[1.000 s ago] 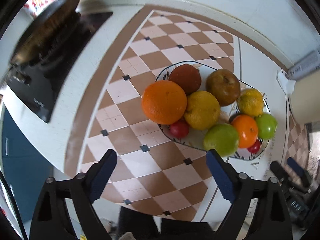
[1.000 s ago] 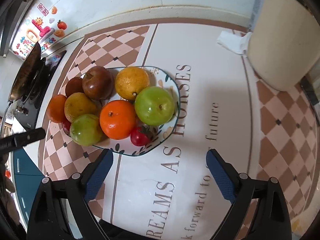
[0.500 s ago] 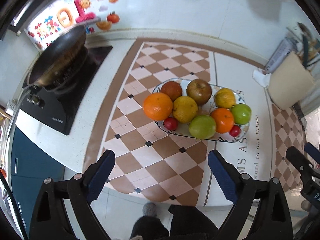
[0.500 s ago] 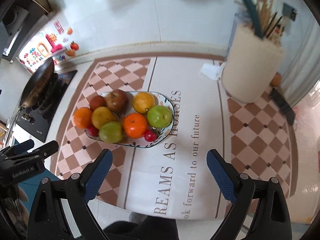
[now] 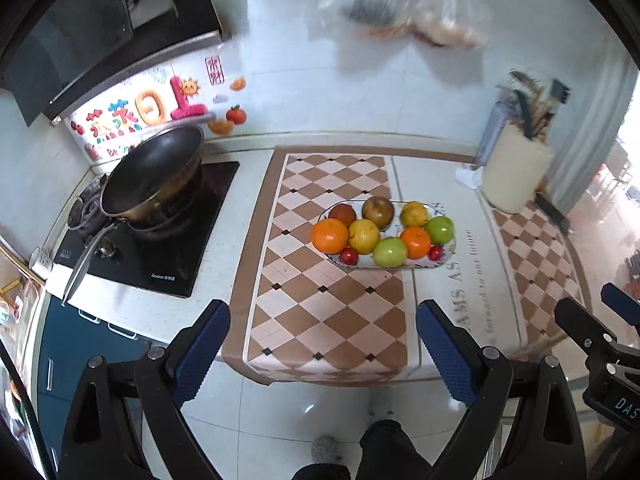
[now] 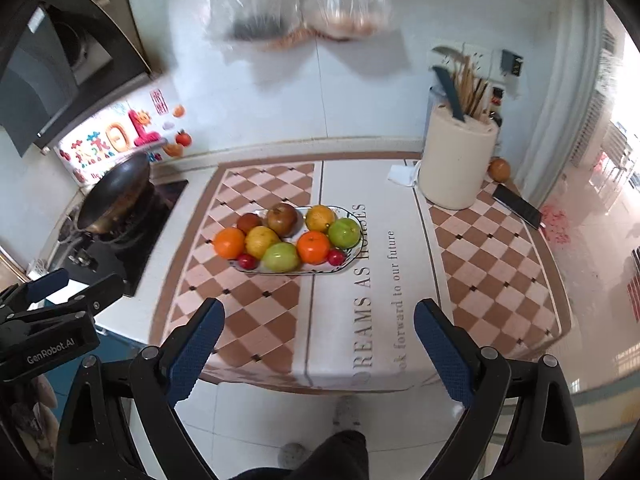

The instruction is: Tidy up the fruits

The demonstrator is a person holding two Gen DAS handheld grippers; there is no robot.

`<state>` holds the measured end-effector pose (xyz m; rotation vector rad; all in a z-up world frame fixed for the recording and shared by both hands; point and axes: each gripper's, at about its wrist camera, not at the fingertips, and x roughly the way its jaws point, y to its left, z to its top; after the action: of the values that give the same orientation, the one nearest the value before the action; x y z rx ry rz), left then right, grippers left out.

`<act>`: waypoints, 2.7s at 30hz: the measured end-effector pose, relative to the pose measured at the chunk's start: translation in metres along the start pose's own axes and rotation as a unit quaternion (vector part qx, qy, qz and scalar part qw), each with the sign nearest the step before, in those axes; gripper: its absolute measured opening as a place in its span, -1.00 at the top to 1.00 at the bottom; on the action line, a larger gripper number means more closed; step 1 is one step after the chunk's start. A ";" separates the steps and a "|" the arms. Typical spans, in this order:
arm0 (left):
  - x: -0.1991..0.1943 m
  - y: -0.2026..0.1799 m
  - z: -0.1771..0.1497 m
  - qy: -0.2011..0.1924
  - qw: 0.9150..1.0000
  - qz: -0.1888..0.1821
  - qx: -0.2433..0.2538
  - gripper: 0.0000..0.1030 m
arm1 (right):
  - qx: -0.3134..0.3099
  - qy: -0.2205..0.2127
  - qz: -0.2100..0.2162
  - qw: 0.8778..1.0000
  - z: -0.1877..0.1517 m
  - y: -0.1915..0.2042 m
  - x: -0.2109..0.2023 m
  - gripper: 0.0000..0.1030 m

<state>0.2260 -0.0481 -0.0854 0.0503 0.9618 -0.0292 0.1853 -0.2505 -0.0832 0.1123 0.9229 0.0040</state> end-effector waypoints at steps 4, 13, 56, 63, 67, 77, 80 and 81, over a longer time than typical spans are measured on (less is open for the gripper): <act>-0.034 0.006 -0.018 -0.012 1.000 -0.012 0.012 -0.84 | 0.017 -0.021 -0.004 1.000 -0.020 0.010 -0.043 -0.91; -0.093 0.009 -0.045 -0.049 0.999 -0.011 0.014 -0.84 | 0.011 -0.065 -0.001 0.998 -0.045 0.024 -0.127 -0.92; -0.034 0.001 -0.004 -0.029 0.999 0.025 -0.017 -0.84 | 0.014 -0.043 -0.031 0.999 0.000 0.008 -0.052 -0.94; -0.012 -0.004 0.007 -0.021 0.999 0.028 -0.015 -0.84 | 0.008 -0.032 -0.038 0.999 0.015 0.008 -0.021 -0.94; -0.004 -0.006 0.011 -0.018 0.999 0.031 -0.016 -0.84 | 0.005 -0.017 -0.034 0.999 0.018 0.007 -0.002 -0.94; 0.010 -0.013 0.013 -0.011 0.999 0.030 -0.012 -0.99 | 0.010 0.003 -0.036 0.999 0.016 -0.001 0.028 -0.94; 0.008 -0.014 0.013 -0.016 0.999 0.027 -0.013 -0.99 | 0.007 -0.003 -0.037 0.999 0.016 0.000 0.027 -0.95; 0.006 -0.014 0.013 -0.021 0.999 0.028 -0.014 -0.99 | 0.006 -0.006 -0.038 0.999 0.017 0.000 0.026 -0.95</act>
<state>0.2396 -0.0626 -0.0838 0.0518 0.9188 0.0350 0.2142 -0.2506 -0.0935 0.0883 0.9145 -0.0724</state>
